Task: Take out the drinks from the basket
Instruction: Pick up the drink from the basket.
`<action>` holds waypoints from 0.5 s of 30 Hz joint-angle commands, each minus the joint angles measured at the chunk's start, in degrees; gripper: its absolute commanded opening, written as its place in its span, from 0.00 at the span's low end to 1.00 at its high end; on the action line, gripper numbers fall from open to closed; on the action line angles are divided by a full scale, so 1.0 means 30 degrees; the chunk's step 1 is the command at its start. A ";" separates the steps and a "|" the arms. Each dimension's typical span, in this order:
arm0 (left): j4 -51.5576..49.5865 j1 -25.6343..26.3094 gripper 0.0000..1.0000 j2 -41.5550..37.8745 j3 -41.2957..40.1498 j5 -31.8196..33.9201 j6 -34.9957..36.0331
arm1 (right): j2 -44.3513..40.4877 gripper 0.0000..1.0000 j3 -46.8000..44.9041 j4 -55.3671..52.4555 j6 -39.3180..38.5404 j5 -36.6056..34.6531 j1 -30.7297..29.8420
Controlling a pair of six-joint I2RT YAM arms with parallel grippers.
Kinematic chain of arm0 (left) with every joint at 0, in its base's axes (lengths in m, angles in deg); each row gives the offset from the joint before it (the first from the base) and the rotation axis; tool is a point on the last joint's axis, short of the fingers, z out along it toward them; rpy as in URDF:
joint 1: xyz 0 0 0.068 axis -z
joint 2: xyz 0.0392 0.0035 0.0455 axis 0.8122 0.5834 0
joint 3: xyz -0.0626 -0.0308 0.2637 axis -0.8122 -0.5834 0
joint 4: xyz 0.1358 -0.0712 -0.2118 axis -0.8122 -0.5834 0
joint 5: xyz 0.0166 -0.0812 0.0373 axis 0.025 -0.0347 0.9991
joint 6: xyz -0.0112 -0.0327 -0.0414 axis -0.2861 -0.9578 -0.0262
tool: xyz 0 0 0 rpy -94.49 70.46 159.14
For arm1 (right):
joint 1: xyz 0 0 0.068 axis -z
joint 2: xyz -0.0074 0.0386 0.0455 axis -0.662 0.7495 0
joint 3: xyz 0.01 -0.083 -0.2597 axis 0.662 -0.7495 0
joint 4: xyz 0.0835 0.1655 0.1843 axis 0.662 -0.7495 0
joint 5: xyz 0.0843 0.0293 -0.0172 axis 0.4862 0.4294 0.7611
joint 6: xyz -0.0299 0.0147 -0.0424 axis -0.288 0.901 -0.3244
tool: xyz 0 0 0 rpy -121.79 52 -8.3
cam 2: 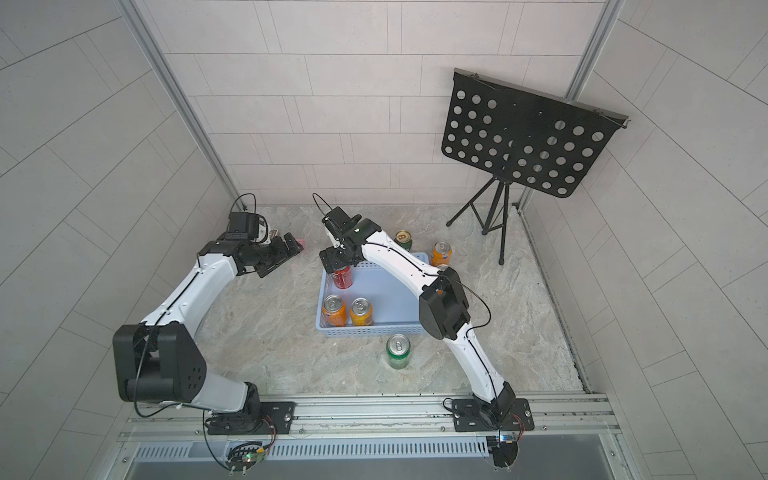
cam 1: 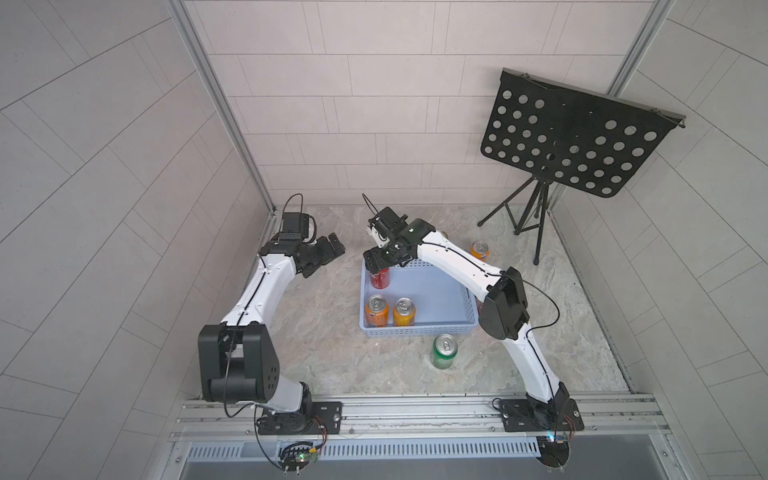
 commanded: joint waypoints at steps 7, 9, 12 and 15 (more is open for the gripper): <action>0.0868 -0.0945 1.00 -0.1184 -0.1054 0.0195 -0.0867 | 0.1176 0.88 0.0945 -0.0829 0.0244 -0.1846 -0.0028; 0.1066 -0.0963 1.00 -0.1326 -0.1228 0.0184 -0.0982 | 0.1324 0.88 0.0967 -0.0659 0.0268 -0.2001 -0.0056; 0.1067 -0.0961 1.00 -0.1053 -0.1116 -0.0386 -0.0930 | 0.1540 0.87 0.0970 -0.0320 0.0377 -0.1858 -0.0086; 0.1037 -0.0945 1.00 -0.0774 -0.0980 -0.0806 -0.0945 | 0.1794 0.88 0.0951 -0.0019 0.0422 -0.1622 -0.0116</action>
